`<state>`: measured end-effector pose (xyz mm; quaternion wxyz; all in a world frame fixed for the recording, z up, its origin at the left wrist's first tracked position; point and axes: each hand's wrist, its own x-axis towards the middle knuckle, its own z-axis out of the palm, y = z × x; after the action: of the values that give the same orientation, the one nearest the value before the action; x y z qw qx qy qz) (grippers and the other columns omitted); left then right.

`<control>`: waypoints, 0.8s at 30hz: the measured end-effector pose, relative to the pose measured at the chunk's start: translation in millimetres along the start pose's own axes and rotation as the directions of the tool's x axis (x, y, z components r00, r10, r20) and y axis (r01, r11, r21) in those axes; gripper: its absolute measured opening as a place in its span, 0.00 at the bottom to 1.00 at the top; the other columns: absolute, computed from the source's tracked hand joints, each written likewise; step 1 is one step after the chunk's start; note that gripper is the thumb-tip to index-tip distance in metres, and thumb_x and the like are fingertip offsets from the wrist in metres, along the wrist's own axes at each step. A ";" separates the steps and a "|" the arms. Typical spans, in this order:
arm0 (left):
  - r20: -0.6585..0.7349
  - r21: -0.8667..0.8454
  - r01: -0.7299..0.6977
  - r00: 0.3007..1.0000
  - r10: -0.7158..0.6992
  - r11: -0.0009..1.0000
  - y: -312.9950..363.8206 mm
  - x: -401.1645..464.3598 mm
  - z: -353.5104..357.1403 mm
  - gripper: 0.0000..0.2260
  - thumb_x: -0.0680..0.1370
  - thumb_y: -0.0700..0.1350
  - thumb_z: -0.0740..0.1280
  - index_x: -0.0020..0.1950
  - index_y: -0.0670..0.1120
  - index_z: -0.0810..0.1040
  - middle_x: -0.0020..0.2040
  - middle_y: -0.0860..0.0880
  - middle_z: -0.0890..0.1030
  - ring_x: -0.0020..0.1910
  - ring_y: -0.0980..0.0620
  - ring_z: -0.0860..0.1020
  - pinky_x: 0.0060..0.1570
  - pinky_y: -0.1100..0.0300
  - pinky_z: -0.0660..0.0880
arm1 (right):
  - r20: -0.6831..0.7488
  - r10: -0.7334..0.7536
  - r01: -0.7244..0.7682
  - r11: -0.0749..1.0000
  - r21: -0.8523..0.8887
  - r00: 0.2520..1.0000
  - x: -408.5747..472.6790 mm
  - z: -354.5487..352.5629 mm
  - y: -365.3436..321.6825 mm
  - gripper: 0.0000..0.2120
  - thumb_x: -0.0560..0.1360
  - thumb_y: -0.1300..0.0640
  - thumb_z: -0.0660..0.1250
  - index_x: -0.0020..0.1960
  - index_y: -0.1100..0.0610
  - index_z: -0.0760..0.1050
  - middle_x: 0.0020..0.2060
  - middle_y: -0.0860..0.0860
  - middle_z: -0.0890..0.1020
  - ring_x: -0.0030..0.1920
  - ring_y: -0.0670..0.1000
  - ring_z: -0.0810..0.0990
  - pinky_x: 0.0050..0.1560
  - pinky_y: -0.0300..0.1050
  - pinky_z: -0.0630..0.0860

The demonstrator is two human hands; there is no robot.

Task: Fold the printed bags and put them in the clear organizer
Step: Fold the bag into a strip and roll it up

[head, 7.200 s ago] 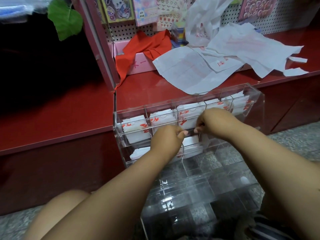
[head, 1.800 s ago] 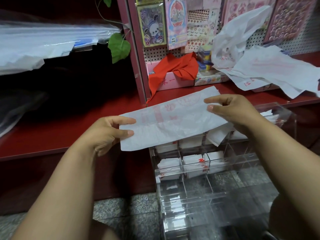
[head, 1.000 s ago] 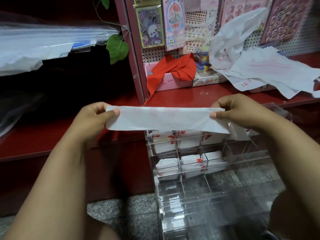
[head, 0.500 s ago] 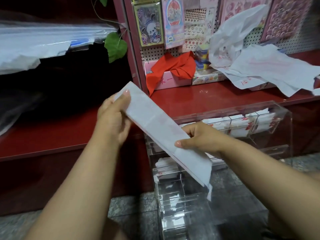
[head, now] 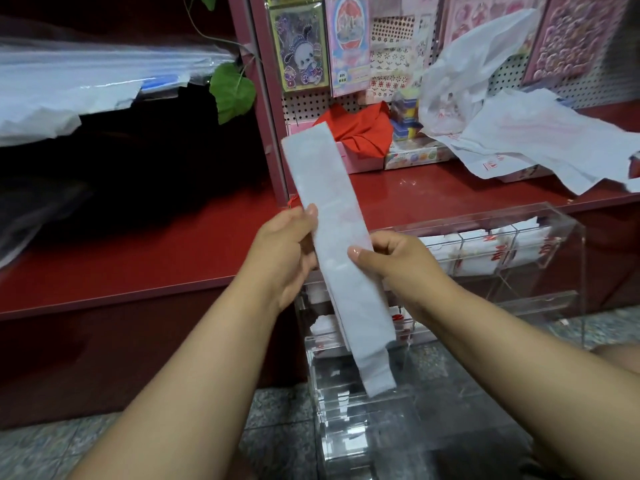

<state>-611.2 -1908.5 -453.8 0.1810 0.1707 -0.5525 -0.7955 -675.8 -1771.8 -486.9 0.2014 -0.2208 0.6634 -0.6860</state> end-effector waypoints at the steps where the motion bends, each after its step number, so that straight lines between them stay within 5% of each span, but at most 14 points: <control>1: 0.028 0.070 0.055 0.998 -0.057 0.996 -2.5 -3.1 1.3 0.06 0.80 0.42 0.64 0.48 0.42 0.79 0.38 0.47 0.85 0.39 0.50 0.83 0.43 0.55 0.81 | -0.038 -0.019 0.020 0.999 0.030 0.999 0.9 -0.8 -1.4 0.05 0.75 0.62 0.69 0.41 0.56 0.81 0.36 0.50 0.84 0.36 0.48 0.81 0.39 0.42 0.78; 4: 0.087 0.317 0.098 0.988 -0.131 0.943 -13.7 -11.2 2.4 0.04 0.77 0.41 0.69 0.42 0.43 0.82 0.38 0.46 0.85 0.37 0.50 0.83 0.39 0.61 0.78 | -0.111 -0.056 0.063 0.996 0.058 0.992 2.2 -4.7 -8.0 0.04 0.75 0.62 0.69 0.42 0.56 0.81 0.37 0.49 0.85 0.36 0.46 0.82 0.38 0.42 0.79; 7: 0.081 0.339 -0.042 0.997 0.016 0.940 -12.9 -14.5 5.5 0.10 0.76 0.37 0.69 0.36 0.45 0.82 0.37 0.47 0.85 0.37 0.51 0.82 0.41 0.60 0.79 | -0.107 -0.095 0.099 0.995 0.031 0.990 1.8 -8.5 -17.2 0.03 0.75 0.62 0.69 0.43 0.56 0.81 0.39 0.50 0.85 0.37 0.46 0.82 0.39 0.41 0.80; 11: 0.077 0.321 -0.240 0.971 0.227 0.916 -7.8 -19.1 10.0 0.03 0.75 0.39 0.71 0.43 0.45 0.84 0.44 0.44 0.85 0.42 0.48 0.82 0.46 0.54 0.79 | -0.095 -0.224 0.217 0.973 -0.078 0.970 0.7 -14.6 -33.4 0.05 0.75 0.63 0.68 0.40 0.58 0.79 0.36 0.55 0.80 0.37 0.49 0.76 0.40 0.42 0.73; 14: 0.026 0.484 -0.363 0.915 0.402 0.796 -4.5 -20.9 8.8 0.07 0.67 0.57 0.72 0.43 0.59 0.85 0.60 0.55 0.78 0.62 0.48 0.76 0.61 0.47 0.75 | -0.037 -0.245 0.239 0.963 -0.122 0.969 -3.0 -18.9 -44.6 0.06 0.76 0.63 0.67 0.40 0.57 0.78 0.36 0.54 0.80 0.35 0.47 0.75 0.38 0.39 0.73; 16: 0.098 0.528 -0.419 0.894 0.437 0.739 2.2 -21.8 9.7 0.09 0.67 0.59 0.69 0.44 0.60 0.86 0.63 0.63 0.73 0.69 0.53 0.70 0.67 0.50 0.69 | -0.015 -0.252 0.248 0.962 -0.116 0.968 -4.2 -20.7 -48.6 0.07 0.77 0.62 0.66 0.40 0.57 0.78 0.37 0.56 0.79 0.36 0.50 0.75 0.38 0.40 0.73; 20: 0.175 0.350 -0.423 0.906 0.386 0.836 6.7 -26.6 14.6 0.09 0.80 0.40 0.65 0.48 0.43 0.85 0.51 0.41 0.85 0.50 0.48 0.81 0.56 0.45 0.77 | -0.042 -0.273 0.270 0.961 -0.063 0.961 -1.3 -23.5 -47.1 0.07 0.75 0.61 0.69 0.39 0.55 0.79 0.35 0.54 0.79 0.35 0.49 0.75 0.38 0.42 0.72; 24: 0.153 0.312 -0.341 0.939 0.307 0.887 8.6 -27.4 15.5 0.13 0.81 0.40 0.62 0.45 0.48 0.85 0.46 0.45 0.86 0.46 0.49 0.83 0.49 0.51 0.80 | -0.029 -0.258 0.254 0.962 -0.097 0.966 -0.4 -27.0 -41.1 0.04 0.69 0.61 0.75 0.41 0.56 0.80 0.42 0.59 0.81 0.40 0.50 0.78 0.44 0.44 0.77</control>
<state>-593.6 -1885.5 -438.6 0.2521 0.0645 -0.7081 -0.6564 -690.2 -1747.7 -446.5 0.0868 -0.2994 0.6644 -0.6793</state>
